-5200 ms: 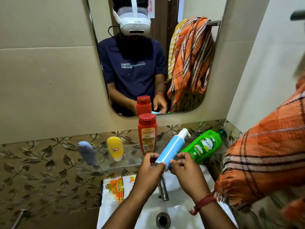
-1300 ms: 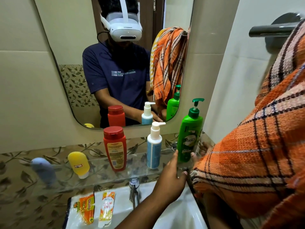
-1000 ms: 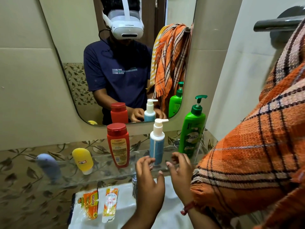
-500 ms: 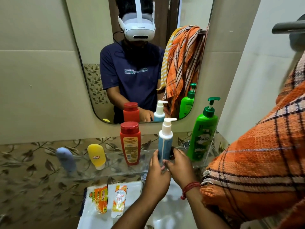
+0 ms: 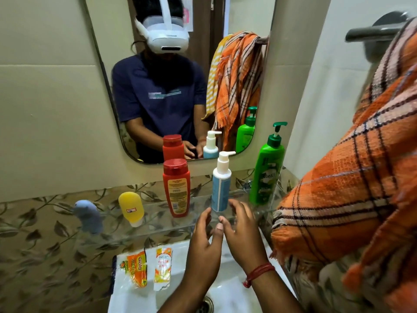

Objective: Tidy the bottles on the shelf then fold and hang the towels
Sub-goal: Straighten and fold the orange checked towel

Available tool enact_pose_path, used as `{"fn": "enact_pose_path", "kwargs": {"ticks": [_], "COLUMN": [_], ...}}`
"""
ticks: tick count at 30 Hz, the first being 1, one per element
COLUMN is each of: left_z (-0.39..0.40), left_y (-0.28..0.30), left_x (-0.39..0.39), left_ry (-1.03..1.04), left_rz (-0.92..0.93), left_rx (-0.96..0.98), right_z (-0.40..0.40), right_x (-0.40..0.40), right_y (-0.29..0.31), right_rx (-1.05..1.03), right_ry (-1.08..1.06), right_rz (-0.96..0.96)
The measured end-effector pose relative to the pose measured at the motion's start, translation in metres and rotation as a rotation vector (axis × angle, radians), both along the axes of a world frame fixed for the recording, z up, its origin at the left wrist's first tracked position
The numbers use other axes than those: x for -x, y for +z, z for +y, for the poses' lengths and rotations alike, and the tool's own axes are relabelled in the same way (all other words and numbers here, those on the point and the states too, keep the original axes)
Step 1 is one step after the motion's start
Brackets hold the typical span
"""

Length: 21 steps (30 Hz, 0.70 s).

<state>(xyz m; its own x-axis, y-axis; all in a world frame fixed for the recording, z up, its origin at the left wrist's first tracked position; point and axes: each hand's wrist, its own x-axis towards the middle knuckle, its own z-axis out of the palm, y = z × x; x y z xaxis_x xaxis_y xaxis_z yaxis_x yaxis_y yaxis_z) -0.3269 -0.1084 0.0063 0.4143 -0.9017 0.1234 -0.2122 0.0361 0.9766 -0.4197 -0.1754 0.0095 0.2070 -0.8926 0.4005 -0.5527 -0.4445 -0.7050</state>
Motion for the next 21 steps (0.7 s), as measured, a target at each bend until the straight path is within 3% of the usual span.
{"fn": "enact_pose_path", "kwargs": {"ticks": [4,11,21], "left_z": [0.017,0.031,0.0], "left_y": [0.02,0.081,0.225], "left_x": [-0.012,-0.014,0.066], "left_ry": [-0.086,-0.406,-0.745], "left_rz": [0.068,0.115,-0.002], "left_rx": [0.094,0.228,0.376], "right_z": [0.04,0.102,0.128], "right_x": [0.001,0.005,0.076], "right_y": [0.021,0.112,0.227], "right_rx": [0.116,0.472,0.879], "right_ry": [-0.071,-0.272,-0.918], "right_rz": [0.01,0.136,0.159]}}
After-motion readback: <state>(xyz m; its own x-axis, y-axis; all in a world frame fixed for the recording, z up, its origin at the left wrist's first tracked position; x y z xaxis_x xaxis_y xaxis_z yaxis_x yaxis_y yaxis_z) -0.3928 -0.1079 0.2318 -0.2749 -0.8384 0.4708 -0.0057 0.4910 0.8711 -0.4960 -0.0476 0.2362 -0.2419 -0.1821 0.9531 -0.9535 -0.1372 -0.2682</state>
